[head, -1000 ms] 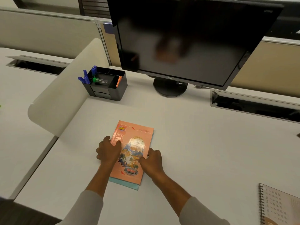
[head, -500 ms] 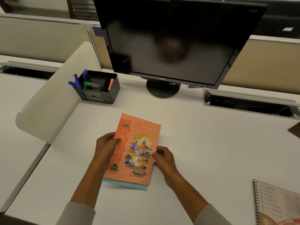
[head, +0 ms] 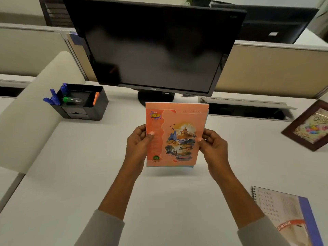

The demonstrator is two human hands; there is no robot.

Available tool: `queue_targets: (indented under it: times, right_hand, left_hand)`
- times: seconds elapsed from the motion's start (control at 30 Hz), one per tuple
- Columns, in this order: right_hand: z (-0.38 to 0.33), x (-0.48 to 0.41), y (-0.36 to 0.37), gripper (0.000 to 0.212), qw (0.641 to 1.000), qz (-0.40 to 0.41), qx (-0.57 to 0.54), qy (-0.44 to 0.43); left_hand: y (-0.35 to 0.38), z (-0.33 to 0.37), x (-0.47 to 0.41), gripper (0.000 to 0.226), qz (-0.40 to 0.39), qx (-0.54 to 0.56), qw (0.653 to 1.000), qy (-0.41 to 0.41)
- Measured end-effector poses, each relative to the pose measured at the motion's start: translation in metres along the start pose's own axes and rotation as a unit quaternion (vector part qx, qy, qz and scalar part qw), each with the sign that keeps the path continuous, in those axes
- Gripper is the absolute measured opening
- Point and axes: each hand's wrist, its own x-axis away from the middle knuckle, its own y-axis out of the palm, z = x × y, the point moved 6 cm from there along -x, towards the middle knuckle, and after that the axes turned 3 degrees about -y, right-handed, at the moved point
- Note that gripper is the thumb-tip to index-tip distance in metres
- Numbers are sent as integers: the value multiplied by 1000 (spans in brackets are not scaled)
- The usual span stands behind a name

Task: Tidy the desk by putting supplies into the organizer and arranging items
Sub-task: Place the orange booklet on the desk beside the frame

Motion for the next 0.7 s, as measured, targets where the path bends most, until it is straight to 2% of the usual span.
queue_targets:
  times: [0.17,0.27,0.33,0.57,0.7]
  right_hand:
    - [-10,-8,-36,24,987,76,102,-101]
    - [-6,-8,-49,22,977,94,142,-130]
    - [-1,-5,-55,24,975,100,146,-135]
    - [13,-1,-70,32,975,98,152,-126]
    - [14,0,-66,36,974,73,163,-137]
  left_hand:
    - [42,-5,-1,20,-34,-51,997,48]
    - [56,-20,-3,11,-31,-111,990,79]
    - [62,-33,-2,10,-22,-140,985,93]
    - [75,-42,8,32,-38,-182,970,157]
    - [74,-42,10,31,4,-219,957,189]
